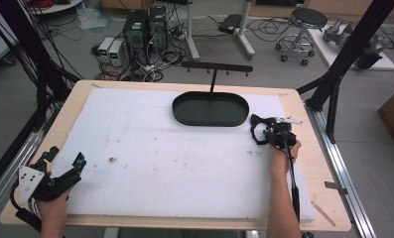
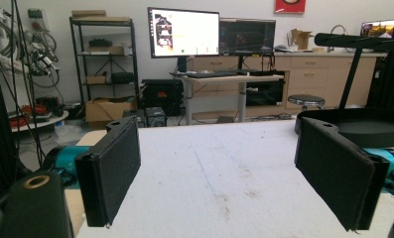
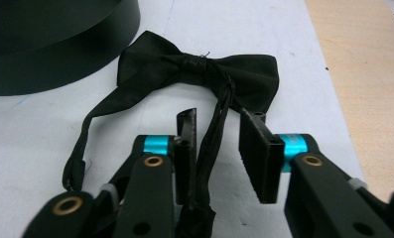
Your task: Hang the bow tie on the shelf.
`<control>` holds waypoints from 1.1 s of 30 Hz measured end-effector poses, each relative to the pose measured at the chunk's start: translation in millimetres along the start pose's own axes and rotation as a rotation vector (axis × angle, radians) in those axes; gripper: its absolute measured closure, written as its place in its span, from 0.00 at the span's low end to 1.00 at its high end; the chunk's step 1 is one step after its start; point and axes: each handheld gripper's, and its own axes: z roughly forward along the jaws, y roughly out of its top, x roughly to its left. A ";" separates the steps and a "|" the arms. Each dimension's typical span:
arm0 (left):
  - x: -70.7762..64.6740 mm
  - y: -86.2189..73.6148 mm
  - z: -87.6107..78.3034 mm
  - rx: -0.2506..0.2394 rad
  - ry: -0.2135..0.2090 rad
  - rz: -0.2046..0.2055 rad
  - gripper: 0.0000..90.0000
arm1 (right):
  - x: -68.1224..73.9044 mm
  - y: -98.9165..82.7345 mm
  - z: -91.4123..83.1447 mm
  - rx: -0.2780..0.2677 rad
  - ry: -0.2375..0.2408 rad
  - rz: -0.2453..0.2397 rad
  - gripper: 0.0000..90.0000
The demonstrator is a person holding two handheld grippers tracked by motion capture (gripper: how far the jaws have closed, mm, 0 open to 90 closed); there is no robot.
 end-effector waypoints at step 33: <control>-2.1 -0.4 0.3 -0.012 0.005 0.005 0.21 | 28.1 27.9 -71.2 -0.446 -0.020 -0.259 0.98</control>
